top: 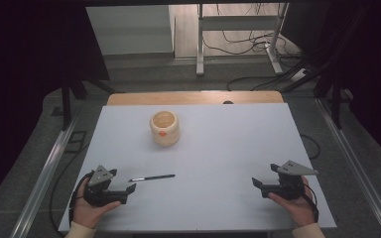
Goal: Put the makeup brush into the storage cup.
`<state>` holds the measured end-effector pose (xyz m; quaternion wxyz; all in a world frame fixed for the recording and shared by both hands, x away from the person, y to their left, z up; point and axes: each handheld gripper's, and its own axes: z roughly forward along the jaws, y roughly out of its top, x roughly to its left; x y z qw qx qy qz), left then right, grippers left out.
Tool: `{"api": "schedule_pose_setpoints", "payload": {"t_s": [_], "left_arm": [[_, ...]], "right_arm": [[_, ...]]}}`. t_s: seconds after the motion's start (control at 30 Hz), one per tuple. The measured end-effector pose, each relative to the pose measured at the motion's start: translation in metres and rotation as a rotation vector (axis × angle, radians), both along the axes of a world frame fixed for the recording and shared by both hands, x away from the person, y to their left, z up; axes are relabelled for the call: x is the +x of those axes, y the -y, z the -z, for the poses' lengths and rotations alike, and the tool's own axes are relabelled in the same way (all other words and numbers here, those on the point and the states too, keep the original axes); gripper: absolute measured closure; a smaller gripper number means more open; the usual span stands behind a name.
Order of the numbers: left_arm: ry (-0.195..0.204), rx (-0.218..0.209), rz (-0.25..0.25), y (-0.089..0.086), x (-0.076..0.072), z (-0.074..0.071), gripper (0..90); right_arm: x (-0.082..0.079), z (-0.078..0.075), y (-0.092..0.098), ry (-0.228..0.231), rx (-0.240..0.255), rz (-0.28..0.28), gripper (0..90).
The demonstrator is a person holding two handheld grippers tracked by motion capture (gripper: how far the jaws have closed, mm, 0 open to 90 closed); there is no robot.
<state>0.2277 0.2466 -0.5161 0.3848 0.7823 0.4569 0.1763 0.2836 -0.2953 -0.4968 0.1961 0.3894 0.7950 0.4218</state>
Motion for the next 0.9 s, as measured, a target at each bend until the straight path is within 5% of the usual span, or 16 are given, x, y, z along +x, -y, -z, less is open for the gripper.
{"api": "schedule_pose_setpoints", "payload": {"t_s": [0.63, 0.9], "left_arm": [[0.012, 0.015, 0.036, 0.006, 0.001, -0.01, 11.2], [-0.008, 0.066, 0.063, 0.006, 0.007, -0.018, 11.6]], "right_arm": [[-0.002, 0.0, 0.0, -0.006, 0.005, -0.005, 12.2], [-0.001, 0.001, 0.002, -0.011, 0.007, -0.008, 12.3]]}}
